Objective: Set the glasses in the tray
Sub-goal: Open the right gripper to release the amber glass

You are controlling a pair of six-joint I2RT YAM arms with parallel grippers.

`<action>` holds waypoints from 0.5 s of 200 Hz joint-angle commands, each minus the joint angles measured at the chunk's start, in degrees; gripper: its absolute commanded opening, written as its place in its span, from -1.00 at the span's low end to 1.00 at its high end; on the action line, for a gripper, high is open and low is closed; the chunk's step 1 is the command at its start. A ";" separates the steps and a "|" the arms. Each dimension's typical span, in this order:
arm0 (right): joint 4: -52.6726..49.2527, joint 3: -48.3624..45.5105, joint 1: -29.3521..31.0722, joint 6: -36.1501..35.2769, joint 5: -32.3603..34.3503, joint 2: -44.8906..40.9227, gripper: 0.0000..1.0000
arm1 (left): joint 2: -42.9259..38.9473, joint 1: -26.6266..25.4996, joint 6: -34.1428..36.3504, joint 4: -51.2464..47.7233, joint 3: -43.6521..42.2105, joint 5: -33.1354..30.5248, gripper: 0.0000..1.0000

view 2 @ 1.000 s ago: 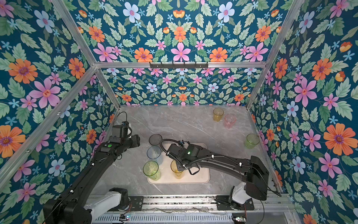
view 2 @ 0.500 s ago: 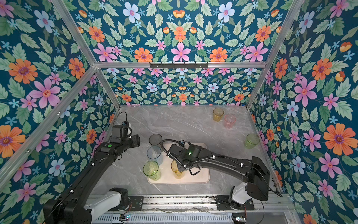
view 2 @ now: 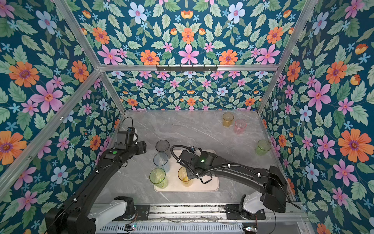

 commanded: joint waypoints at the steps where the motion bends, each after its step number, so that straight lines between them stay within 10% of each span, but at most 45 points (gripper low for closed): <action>1: 0.89 0.10 0.04 1.09 0.06 -1.46 -0.35 | -0.38 0.04 -0.54 0.05 -0.04 -0.09 0.32; 100: 3.19 2.53 -2.20 -2.86 6.30 -6.52 -0.30 | -0.99 0.00 -0.58 0.05 -0.06 -0.26 0.32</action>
